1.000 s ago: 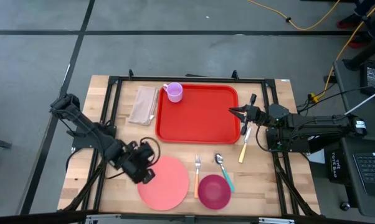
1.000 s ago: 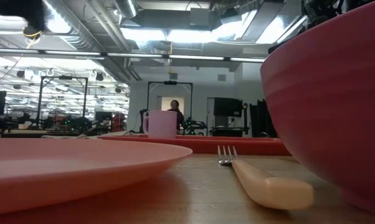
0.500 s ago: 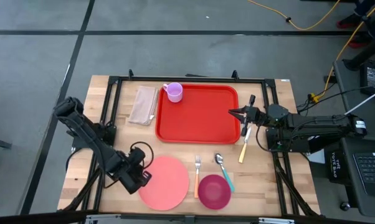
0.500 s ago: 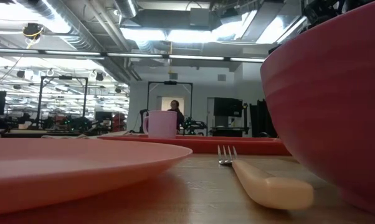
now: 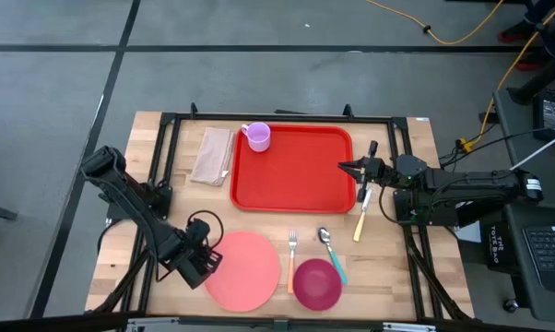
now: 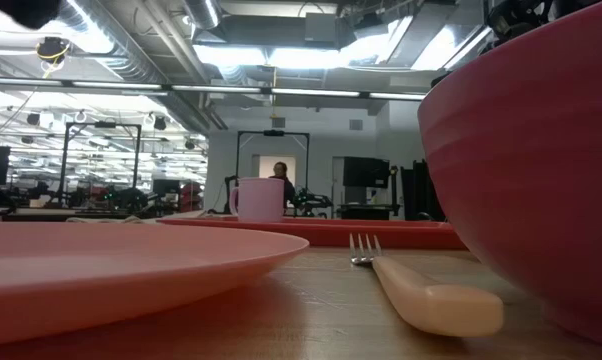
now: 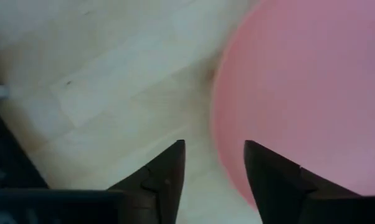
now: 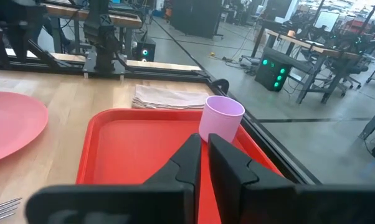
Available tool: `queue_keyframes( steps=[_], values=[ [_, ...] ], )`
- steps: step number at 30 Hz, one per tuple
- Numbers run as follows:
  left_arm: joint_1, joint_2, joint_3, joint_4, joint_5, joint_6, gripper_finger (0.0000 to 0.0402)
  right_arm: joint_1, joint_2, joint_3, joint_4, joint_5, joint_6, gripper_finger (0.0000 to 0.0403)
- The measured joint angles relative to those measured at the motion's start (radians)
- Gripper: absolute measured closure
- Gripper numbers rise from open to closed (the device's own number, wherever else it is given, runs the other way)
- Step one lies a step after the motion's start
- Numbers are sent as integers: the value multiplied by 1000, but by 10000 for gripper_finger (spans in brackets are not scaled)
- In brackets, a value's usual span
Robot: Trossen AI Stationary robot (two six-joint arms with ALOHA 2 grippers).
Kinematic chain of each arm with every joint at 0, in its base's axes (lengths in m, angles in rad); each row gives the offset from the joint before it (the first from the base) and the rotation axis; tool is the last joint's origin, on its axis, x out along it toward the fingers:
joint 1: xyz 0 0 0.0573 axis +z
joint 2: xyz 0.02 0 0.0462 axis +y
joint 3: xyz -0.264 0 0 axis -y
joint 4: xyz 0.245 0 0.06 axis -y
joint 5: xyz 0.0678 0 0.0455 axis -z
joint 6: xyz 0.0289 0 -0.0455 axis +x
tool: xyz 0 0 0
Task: Set up tray
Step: Put the pink plate on the red tray at the bottom of the purple mug
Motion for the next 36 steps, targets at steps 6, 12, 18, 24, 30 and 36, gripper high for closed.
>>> queue_keyframes(
  steps=[6,12,18,24,30,36],
  values=[
    [-37,-8,-71,99,-16,1,227,0,0,0,0,0,0,366],
    [-48,-34,-137,198,-44,19,230,0,0,0,0,0,1,366],
    [-48,-56,-250,320,-40,14,231,0,0,0,0,0,26,366],
    [-48,-89,-346,483,-57,33,231,0,0,0,0,-1,24,366],
    [-48,-89,-428,607,-45,24,231,0,0,0,0,0,23,366],
    [-48,-89,-503,803,-60,61,231,0,0,0,1,0,23,366]
  ],
)
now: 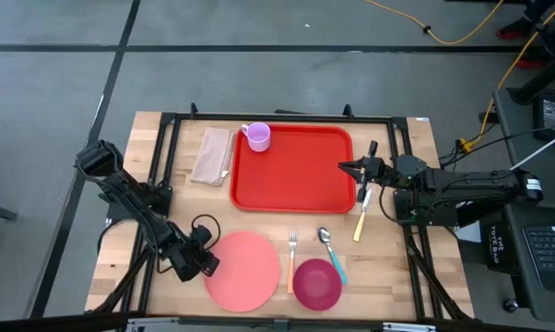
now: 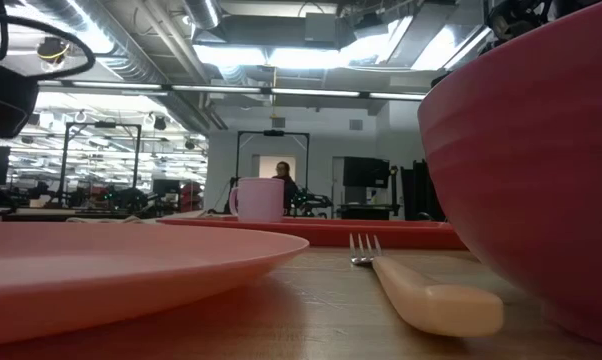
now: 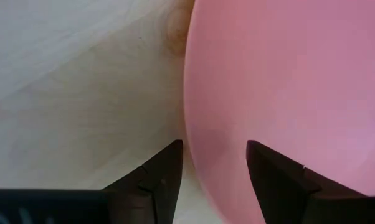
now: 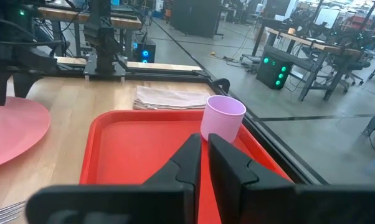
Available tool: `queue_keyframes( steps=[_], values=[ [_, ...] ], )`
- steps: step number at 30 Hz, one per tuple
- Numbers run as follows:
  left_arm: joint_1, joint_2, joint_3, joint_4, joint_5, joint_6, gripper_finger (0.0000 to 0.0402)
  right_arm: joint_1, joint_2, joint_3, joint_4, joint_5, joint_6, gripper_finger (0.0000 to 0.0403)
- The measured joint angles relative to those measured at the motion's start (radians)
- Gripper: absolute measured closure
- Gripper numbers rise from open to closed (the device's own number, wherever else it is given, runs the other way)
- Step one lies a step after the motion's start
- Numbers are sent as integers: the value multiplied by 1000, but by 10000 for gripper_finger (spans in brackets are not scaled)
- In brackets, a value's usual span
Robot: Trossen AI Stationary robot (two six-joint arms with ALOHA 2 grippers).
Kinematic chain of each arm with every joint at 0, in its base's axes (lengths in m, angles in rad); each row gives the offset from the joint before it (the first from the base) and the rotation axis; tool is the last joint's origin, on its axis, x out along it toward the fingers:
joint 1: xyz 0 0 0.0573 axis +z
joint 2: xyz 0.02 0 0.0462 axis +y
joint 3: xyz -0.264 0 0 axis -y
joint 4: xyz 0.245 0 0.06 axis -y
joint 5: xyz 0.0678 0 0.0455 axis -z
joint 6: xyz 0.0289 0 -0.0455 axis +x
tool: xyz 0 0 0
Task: Set up tray
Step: Put the pink plate on the red tray at the bottom of the purple mug
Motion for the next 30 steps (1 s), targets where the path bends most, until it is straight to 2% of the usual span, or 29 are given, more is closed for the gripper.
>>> queue_keyframes(
  steps=[13,17,26,30],
  values=[
    [0,-5,-67,69,6,-23,242,0,0,0,0,0,0,366],
    [0,-4,-68,58,12,-23,278,0,0,0,0,0,0,366],
    [0,-1,-67,78,4,-30,386,0,0,0,0,0,0,366],
    [0,0,-69,89,-26,-22,394,0,0,0,0,0,0,366]
  ],
)
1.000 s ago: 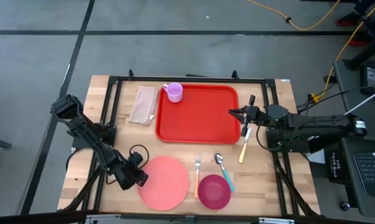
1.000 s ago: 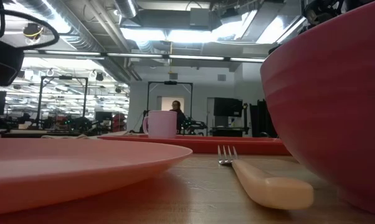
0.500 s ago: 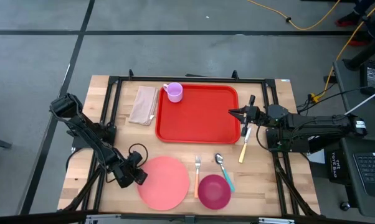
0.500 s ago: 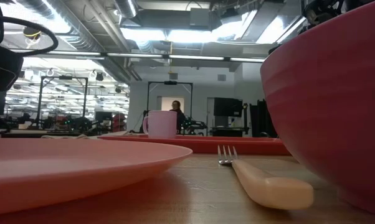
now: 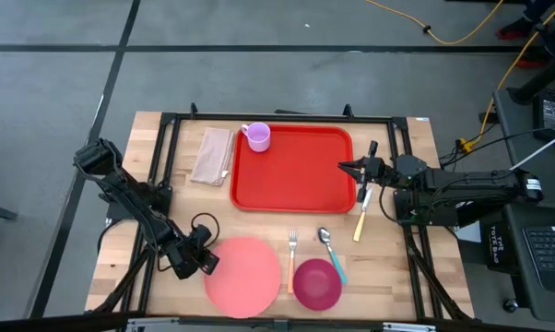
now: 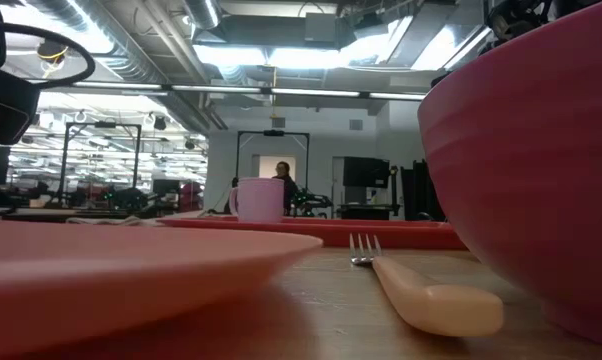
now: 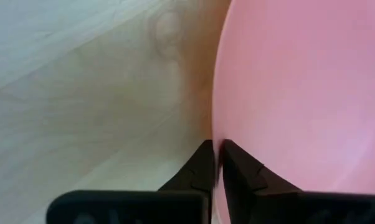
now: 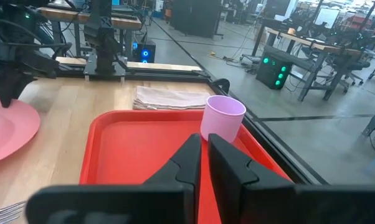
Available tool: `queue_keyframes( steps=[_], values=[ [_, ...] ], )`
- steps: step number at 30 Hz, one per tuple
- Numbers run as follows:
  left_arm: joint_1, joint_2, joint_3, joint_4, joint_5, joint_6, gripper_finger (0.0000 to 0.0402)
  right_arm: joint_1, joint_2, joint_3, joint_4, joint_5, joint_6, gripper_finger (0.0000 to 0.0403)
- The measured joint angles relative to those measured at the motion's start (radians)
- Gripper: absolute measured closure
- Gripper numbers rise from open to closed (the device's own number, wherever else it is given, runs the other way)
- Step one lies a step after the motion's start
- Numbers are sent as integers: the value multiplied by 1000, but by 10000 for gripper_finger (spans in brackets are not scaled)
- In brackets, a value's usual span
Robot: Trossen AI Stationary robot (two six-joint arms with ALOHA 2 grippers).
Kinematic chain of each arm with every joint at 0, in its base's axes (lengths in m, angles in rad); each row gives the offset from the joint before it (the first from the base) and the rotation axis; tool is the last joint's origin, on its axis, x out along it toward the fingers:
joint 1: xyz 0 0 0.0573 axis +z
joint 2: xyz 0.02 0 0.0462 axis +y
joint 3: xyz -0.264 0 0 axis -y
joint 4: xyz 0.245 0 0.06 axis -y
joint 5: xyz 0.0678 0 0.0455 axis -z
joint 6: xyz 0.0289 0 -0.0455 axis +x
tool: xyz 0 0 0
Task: Set up tray
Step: Put the pink plate on the red tray at the bottom of the purple mug
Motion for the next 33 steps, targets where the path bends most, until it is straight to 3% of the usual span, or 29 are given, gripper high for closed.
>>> queue_keyframes(
  steps=[8,11,20,33],
  values=[
    [-11,-7,-2,30,-35,-4,398,0,0,0,0,0,0,366],
    [-10,-32,-4,6,-92,-35,399,0,0,0,0,0,0,366],
    [-10,-168,-5,-122,-167,-86,400,0,0,0,0,0,2,366],
    [-10,-348,-4,-233,-355,12,401,0,0,0,0,1,0,366]
  ],
)
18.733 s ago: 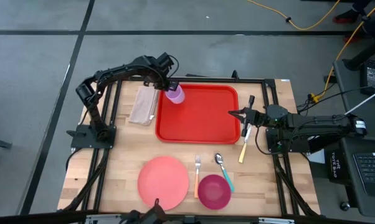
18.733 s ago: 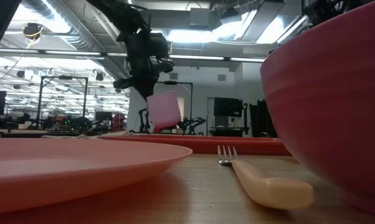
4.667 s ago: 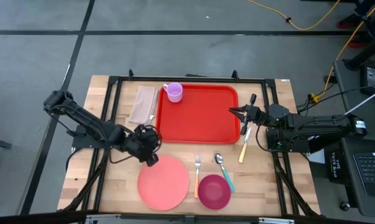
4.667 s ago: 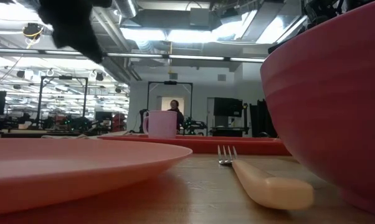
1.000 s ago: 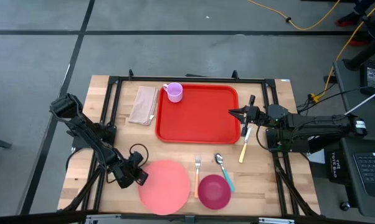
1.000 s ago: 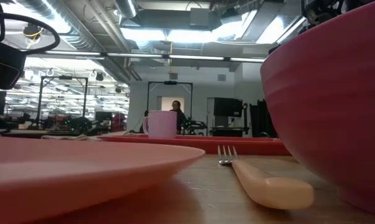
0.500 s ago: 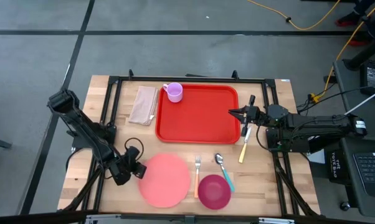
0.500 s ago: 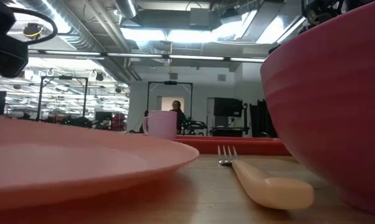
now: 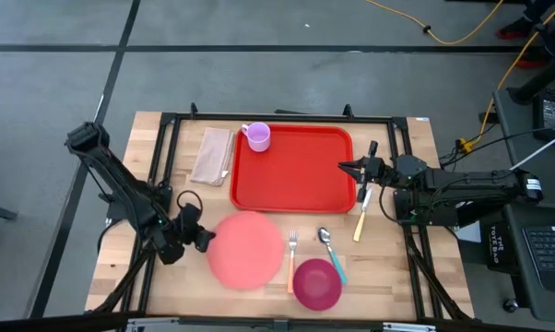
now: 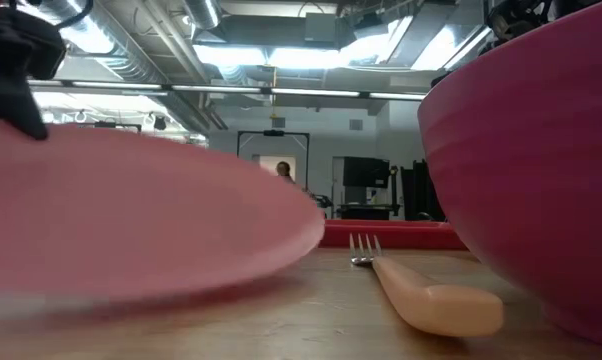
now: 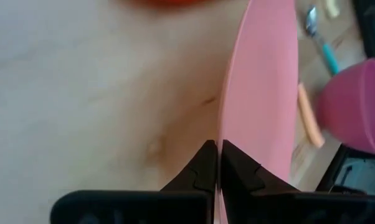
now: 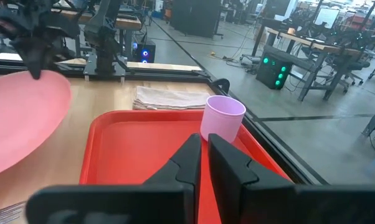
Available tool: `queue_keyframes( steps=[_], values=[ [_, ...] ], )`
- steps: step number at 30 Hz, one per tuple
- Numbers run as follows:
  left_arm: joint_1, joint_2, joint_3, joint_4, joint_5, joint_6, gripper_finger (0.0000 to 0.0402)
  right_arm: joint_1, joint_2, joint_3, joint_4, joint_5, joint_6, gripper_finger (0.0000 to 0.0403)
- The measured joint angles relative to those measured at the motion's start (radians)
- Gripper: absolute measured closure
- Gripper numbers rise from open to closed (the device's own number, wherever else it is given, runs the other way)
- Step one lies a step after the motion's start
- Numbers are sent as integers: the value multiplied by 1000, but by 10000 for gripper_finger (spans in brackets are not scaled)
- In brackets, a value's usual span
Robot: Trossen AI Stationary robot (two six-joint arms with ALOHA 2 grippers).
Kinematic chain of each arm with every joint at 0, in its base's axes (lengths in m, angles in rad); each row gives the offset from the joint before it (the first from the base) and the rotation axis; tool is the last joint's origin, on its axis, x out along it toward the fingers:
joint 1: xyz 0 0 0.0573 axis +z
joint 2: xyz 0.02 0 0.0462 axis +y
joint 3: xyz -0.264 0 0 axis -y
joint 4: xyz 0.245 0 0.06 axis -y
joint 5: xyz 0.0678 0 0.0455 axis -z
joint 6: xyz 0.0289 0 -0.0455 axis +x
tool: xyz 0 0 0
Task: Set up tray
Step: Put the pink plate on the red tray at the bottom of the purple mug
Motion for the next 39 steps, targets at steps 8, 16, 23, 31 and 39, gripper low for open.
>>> queue_keyframes(
  steps=[8,16,23,31,39],
  values=[
    [2,-42,1,-8,-136,22,400,0,0,0,0,0,0,366],
    [88,-43,2,-16,-248,41,400,0,0,0,1,0,0,366],
    [242,-43,2,-12,-229,185,400,0,0,0,5,0,0,366],
    [429,-43,2,30,-64,294,400,0,0,0,24,1,-1,366],
    [601,-43,3,151,25,507,400,0,0,0,30,1,-1,366]
  ],
)
